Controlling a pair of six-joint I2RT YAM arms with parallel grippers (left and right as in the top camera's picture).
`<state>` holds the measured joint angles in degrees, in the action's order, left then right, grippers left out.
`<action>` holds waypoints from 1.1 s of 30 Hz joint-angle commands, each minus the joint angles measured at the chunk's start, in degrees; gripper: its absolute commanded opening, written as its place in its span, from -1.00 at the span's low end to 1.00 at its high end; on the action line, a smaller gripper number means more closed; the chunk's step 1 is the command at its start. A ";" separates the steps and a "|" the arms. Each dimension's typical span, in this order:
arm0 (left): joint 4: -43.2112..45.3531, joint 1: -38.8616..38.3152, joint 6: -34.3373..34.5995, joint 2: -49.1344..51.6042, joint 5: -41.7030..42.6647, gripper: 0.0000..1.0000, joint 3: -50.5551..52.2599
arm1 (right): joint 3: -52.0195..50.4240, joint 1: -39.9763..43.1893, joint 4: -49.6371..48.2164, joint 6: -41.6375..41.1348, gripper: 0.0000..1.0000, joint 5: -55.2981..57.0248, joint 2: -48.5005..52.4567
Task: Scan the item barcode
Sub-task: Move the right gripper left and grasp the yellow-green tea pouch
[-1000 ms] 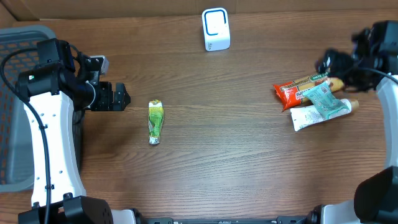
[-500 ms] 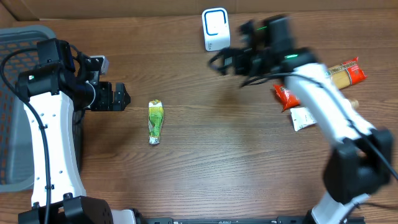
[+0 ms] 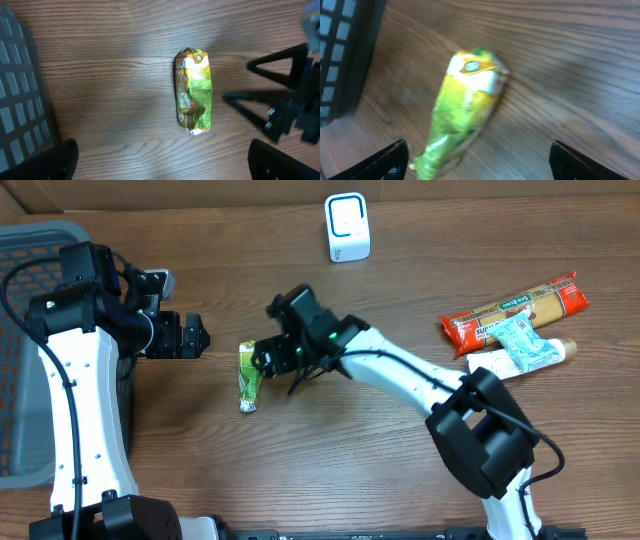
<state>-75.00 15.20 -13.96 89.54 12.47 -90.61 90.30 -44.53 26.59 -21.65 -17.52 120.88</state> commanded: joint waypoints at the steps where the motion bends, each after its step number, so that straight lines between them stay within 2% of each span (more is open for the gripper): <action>1: 0.09 -0.13 -1.27 -0.39 0.85 0.99 -0.24 | 2.03 -3.37 -1.31 1.09 0.79 4.66 1.77; 9: 0.09 -0.13 -1.27 -0.39 0.85 0.99 -0.24 | 2.03 -5.16 -0.83 -0.79 0.60 5.92 5.27; 13: 0.09 -0.13 -1.27 -0.39 0.85 0.99 -0.24 | 2.19 -3.06 2.82 -3.23 0.40 4.17 5.03; 21: 0.09 -0.13 -1.27 -0.39 0.85 0.99 -0.24 | 3.19 5.03 9.84 -3.43 0.15 -5.55 4.87; 28: 0.09 -0.13 -1.27 -0.42 0.85 0.99 -0.24 | 3.78 6.62 11.26 1.81 0.16 -10.01 4.81; 33: 0.09 -0.13 -1.27 -0.39 0.85 0.99 -0.24 | 5.40 4.04 10.49 5.05 0.36 -8.44 4.81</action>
<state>-75.02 15.20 -13.96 89.54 12.47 -90.61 92.84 -38.20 38.04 -20.05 -25.47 125.69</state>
